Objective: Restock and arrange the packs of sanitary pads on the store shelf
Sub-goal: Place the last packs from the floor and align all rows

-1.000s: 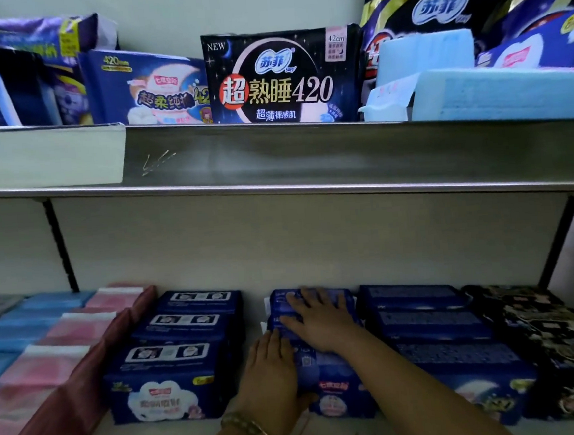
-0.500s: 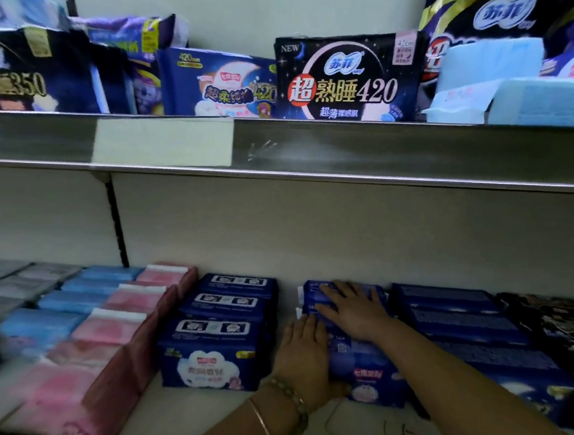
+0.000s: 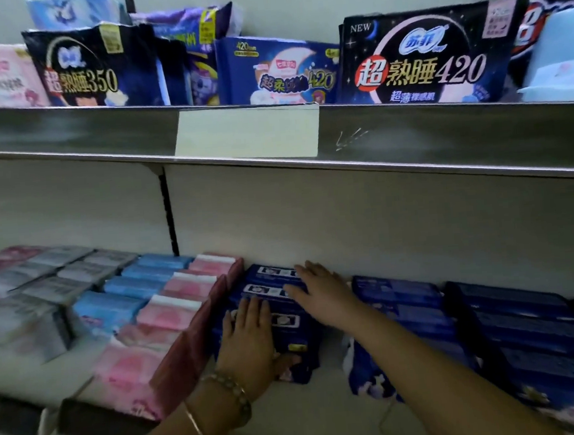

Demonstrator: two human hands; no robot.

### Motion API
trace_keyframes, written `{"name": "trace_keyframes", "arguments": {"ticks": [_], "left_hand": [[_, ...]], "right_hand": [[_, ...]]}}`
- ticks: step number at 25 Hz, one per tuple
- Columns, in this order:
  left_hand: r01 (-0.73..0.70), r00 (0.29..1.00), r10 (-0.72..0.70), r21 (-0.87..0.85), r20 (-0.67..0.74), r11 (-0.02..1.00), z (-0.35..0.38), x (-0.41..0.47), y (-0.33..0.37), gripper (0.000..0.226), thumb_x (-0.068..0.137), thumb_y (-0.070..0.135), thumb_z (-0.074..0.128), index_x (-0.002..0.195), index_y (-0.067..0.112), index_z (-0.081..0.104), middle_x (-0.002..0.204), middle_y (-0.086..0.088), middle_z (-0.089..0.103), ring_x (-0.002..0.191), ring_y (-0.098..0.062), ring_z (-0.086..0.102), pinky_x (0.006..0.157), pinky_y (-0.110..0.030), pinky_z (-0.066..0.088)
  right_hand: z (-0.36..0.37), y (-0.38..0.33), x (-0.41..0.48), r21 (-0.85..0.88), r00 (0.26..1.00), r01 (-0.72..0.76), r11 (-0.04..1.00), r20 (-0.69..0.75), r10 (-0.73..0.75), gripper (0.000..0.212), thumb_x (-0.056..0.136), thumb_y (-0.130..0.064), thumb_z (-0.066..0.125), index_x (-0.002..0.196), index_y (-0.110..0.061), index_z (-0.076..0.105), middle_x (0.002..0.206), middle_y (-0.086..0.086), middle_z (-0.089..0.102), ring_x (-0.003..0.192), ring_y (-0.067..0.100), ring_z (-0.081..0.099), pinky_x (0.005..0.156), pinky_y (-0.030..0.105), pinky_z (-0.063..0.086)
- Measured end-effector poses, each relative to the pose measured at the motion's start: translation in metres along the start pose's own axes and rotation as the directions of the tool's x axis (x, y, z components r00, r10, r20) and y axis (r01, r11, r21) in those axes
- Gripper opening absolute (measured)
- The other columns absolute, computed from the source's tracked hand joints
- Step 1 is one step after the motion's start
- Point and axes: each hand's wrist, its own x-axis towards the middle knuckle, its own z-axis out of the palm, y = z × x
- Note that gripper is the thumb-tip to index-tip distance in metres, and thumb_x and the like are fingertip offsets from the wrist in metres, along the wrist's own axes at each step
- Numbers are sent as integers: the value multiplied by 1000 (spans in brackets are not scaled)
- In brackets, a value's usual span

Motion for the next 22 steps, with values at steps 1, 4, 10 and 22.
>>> {"name": "trace_keyframes", "arguments": {"ticks": [1,4,10,22], "left_hand": [[39,999,-40,18,30,999,-1,0,-7,98,86,63,41,146,8,-13,155,-10,-15,144,-26,-13,115,-43,-7],[85,994,-88,44,63,995,-1,2,-19,97,87,56,48,146,10,-14,155,-11,-15,144,-26,-12,115,-39,-7],[82,994,-85,46,63,996,1,8,-23,89,91,45,48,147,15,-13,156,-9,-15,144,-26,-12,115,-37,-8],[-37,999,33,102,42,994,11,15,-26,73,98,37,35,147,8,-11,156,-13,-9,144,-30,-5,116,-42,-2]], "right_hand": [[3,-7,9,-9,1000,9,1000,28,-9,64,97,-55,23,150,-22,8,159,3,1,146,22,3,118,42,7],[9,-21,33,-24,996,11,1000,88,-9,66,96,-59,21,150,-25,5,159,3,-3,145,25,-1,117,46,5],[28,-40,55,-113,988,48,992,152,-30,67,95,-61,19,150,-28,2,159,2,-5,145,30,-6,114,55,-2],[37,-37,49,-137,991,-16,990,133,34,62,95,-61,16,150,-33,7,159,-3,-1,146,23,-1,113,56,-4]]}}
